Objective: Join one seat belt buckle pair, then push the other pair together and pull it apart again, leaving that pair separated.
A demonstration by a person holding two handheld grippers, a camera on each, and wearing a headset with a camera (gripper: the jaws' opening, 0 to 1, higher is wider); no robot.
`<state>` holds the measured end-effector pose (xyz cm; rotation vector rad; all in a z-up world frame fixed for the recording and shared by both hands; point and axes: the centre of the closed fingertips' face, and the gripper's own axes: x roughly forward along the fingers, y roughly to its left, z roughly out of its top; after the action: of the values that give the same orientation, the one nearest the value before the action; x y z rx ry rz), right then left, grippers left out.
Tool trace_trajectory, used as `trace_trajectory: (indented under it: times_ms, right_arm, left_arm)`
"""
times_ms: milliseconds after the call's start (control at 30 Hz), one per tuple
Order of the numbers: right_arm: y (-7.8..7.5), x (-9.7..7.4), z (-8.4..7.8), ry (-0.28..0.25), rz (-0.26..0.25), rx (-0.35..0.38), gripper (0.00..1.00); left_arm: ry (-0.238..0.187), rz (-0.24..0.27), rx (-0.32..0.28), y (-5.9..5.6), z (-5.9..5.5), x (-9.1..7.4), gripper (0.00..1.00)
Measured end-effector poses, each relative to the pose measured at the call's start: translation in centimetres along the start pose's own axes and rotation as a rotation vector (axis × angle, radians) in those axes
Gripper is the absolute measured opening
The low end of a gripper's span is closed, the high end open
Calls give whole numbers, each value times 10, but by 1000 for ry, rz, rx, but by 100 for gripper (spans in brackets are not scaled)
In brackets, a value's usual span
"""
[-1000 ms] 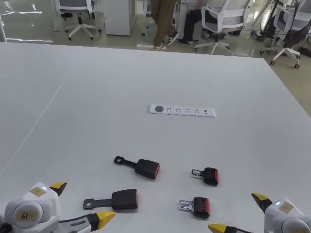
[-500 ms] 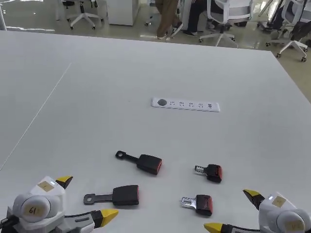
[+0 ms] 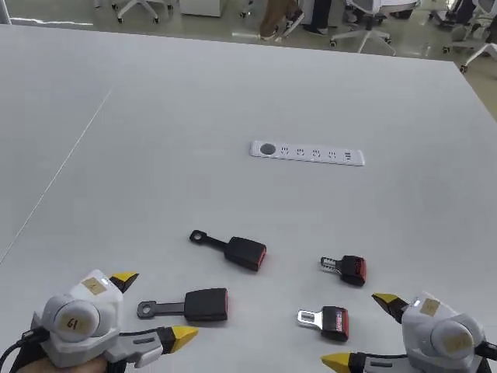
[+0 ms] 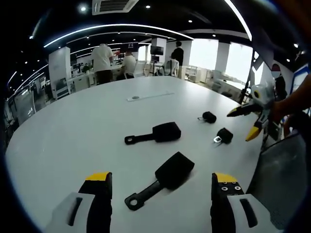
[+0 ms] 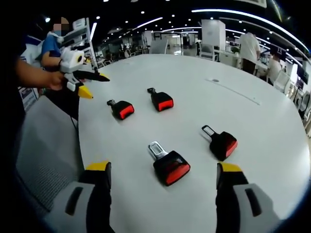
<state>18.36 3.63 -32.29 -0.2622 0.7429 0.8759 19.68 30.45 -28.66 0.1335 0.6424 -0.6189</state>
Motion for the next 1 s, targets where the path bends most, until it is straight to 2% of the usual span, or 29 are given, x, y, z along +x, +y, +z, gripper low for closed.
trace_trajectory:
  times_ms: [133, 333, 433, 467, 633, 833, 1000]
  right_arm:
    - [3, 8, -2, 36, 52, -54, 88]
    - [-4, 15, 1, 44, 75, -53, 86]
    - [-7, 19, -2, 64, 91, -73, 84]
    - [-8, 21, -4, 70, 94, -78, 83]
    - [-10, 28, -8, 101, 135, -112, 80]
    - [-8, 34, -11, 132, 189, -138, 75]
    - [-9, 38, -13, 155, 219, -168, 72]
  left_arm:
    - [20, -16, 20, -1, -2, 7, 86]
    - [54, -57, 68, -5, -6, 22, 86]
    - [68, -76, 82, -6, -9, 31, 86]
    - [85, -94, 88, -7, -12, 36, 86]
    - [125, -133, 137, -8, -20, 52, 84]
    - [153, -180, 199, -13, -23, 66, 79]
    - [188, -233, 281, -18, -30, 75, 73]
